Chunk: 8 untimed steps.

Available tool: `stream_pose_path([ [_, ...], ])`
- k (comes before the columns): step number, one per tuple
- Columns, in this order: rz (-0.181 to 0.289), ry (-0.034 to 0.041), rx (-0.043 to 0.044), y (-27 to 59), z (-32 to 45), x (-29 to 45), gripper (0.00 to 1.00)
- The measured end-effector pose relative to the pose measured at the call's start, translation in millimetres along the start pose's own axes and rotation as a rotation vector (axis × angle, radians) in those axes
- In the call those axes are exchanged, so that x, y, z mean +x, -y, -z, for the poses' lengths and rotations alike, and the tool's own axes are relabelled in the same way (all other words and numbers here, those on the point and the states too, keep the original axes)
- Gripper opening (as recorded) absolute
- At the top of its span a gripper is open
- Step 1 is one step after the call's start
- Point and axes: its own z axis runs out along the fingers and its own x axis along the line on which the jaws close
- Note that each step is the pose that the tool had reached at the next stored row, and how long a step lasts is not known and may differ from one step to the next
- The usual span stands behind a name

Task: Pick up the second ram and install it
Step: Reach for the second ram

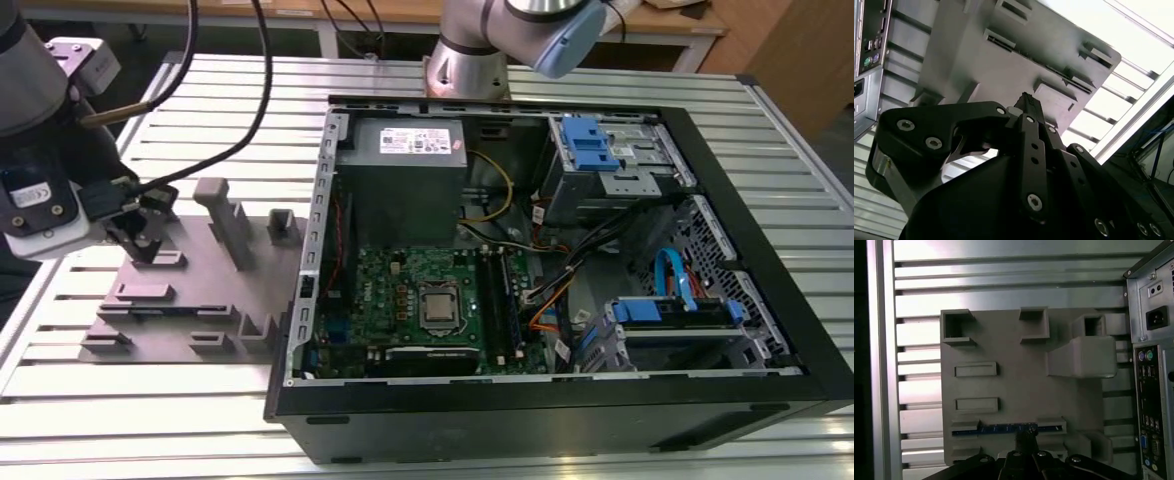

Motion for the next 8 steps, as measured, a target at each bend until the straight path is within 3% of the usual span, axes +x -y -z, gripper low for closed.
stream_pose_path([
  [8,0.000,0.0000,0.0000,11.9,-9.3,0.1,0.11],
])
